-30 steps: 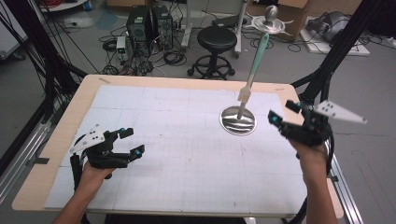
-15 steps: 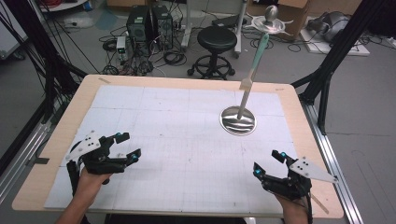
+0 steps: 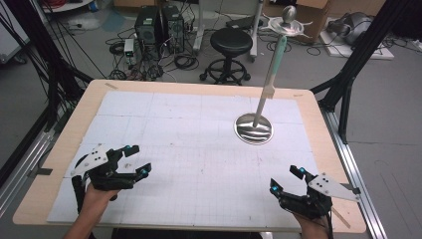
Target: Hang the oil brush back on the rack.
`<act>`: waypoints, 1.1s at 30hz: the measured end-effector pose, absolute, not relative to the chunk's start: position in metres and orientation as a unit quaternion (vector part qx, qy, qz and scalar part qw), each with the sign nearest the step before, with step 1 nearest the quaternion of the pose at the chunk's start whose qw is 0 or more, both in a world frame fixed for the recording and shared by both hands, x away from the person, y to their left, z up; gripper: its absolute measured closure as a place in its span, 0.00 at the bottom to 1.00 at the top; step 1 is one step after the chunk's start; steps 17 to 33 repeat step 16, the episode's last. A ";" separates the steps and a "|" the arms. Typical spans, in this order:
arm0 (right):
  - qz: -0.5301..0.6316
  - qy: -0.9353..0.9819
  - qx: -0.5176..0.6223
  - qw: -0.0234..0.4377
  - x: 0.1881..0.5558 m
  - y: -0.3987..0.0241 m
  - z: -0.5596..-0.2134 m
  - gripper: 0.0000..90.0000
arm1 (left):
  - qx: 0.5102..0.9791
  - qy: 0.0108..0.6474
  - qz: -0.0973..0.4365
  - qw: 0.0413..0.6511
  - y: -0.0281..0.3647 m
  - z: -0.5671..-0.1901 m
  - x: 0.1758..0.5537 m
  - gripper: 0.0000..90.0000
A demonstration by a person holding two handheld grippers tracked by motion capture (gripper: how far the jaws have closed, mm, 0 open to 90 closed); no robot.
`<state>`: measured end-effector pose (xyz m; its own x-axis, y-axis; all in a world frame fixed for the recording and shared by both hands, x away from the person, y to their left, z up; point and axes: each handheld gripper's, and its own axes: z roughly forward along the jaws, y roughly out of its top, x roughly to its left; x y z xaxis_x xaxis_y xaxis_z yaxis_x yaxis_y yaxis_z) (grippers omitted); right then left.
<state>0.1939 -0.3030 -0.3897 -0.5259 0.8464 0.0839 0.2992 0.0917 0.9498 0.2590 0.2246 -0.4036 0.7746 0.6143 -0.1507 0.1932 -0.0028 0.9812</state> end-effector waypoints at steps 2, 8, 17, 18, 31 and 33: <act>0.534 0.691 0.415 0.255 0.194 -0.303 -0.390 0.20 | 0.689 0.293 0.164 0.642 0.225 -0.404 0.259 0.22; 0.536 0.692 0.416 0.248 0.196 -0.304 -0.392 0.20 | 0.693 0.293 0.165 0.638 0.224 -0.405 0.260 0.22; 0.538 0.693 0.414 0.245 0.196 -0.303 -0.392 0.20 | 0.685 0.300 0.164 0.644 0.225 -0.404 0.262 0.22; 0.538 0.693 0.414 0.245 0.196 -0.303 -0.392 0.20 | 0.685 0.300 0.164 0.644 0.225 -0.404 0.262 0.22; 0.538 0.693 0.414 0.245 0.196 -0.303 -0.392 0.20 | 0.685 0.300 0.164 0.644 0.225 -0.404 0.262 0.22; 0.538 0.693 0.414 0.245 0.196 -0.303 -0.392 0.20 | 0.685 0.300 0.164 0.644 0.225 -0.404 0.262 0.22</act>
